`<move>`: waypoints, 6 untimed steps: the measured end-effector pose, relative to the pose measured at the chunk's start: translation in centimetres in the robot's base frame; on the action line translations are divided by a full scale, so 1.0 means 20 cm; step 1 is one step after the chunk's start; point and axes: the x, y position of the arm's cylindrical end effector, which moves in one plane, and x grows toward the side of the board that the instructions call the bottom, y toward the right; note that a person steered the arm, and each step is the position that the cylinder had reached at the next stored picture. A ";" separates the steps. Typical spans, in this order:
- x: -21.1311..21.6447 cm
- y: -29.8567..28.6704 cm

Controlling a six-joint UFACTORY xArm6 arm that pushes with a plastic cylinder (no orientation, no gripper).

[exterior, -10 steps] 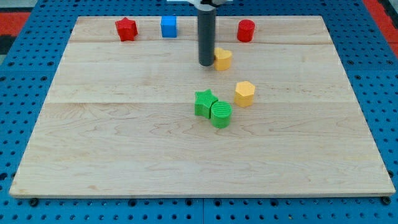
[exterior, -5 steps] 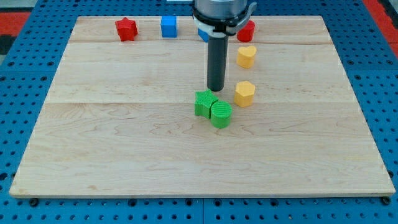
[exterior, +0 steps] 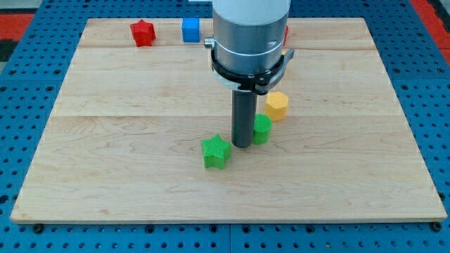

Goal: Keep the green circle underneath the yellow hexagon

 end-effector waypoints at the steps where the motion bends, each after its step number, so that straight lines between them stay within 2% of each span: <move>1: -0.06 -0.10; 3: -0.11 0.16; 5: 0.05 -0.10; 6: 0.24 -0.09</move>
